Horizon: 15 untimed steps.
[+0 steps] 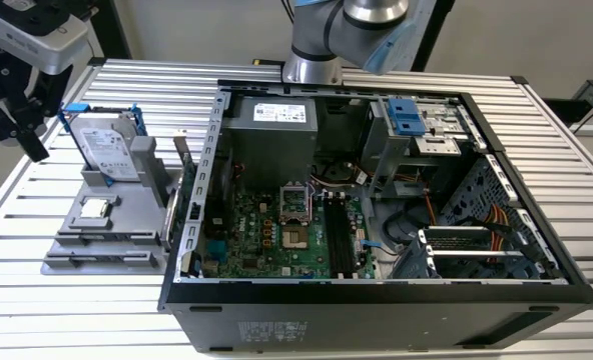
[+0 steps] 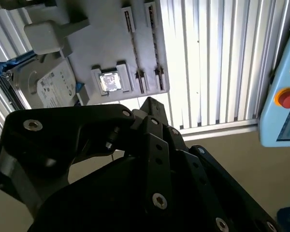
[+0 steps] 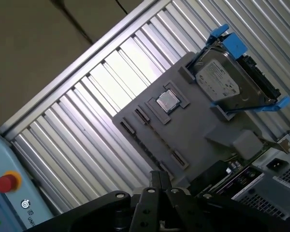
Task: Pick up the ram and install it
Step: 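Pick up the ram and move it above insertion slot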
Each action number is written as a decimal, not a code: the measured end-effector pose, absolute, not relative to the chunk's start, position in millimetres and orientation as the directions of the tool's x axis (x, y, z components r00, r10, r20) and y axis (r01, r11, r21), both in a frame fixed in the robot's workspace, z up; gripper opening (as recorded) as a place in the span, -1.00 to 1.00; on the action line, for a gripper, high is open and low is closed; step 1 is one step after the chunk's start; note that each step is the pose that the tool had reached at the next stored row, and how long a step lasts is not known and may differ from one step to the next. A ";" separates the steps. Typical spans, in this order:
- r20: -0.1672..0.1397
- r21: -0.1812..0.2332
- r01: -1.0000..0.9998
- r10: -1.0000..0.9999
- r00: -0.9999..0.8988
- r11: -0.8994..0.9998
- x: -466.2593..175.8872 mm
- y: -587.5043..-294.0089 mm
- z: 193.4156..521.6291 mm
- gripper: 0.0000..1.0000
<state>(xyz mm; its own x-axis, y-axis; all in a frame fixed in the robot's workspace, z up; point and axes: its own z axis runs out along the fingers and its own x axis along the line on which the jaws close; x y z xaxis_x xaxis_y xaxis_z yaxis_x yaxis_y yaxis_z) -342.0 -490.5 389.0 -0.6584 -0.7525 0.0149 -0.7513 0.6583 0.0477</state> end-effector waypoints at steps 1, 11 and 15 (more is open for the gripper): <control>0.015 0.048 -0.755 -0.756 -0.654 0.654 -342.0 -490.5 389.0 -1.00; 0.015 0.048 -0.802 -0.803 -0.596 0.596 -342.0 -490.3 389.0 -1.00; 0.015 0.048 -0.826 -0.827 -0.561 0.562 -342.0 -490.2 389.0 -1.00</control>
<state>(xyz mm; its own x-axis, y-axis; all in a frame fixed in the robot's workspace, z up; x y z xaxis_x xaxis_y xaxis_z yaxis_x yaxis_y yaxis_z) -342.0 -490.2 389.0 -0.5615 -0.8273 0.0149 -0.8261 0.5615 0.0477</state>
